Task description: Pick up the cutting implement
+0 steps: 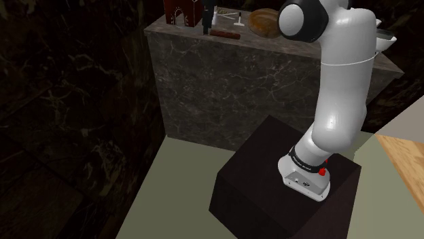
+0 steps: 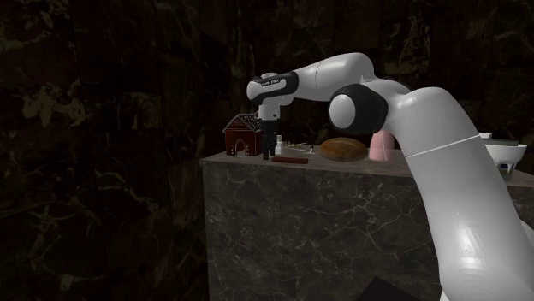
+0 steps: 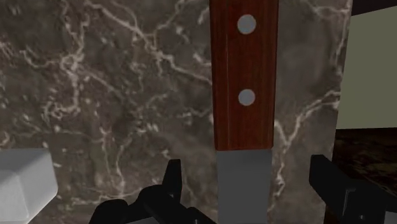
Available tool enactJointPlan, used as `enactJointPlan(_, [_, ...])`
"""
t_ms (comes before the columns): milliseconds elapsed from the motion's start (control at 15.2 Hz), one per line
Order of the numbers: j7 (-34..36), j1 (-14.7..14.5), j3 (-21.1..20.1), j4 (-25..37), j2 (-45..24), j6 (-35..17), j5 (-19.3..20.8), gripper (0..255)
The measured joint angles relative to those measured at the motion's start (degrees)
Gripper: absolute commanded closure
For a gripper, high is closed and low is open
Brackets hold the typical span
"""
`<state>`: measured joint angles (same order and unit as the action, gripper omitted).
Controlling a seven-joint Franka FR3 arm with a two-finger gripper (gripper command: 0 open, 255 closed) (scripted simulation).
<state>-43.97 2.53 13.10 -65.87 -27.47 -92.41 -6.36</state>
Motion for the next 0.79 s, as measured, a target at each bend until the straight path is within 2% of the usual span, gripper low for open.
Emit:
enactJointPlan(66, [-0.04, -0.04, 0.00, -0.69, 0.06, -0.62, 0.01, 0])
enactJointPlan(132, [-0.05, -0.08, 0.00, -1.10, 0.14, -0.95, 0.03, 255])
enactJointPlan(792, [0.00, -0.09, 0.08, -1.30, 0.46, -1.27, 0.11, 255])
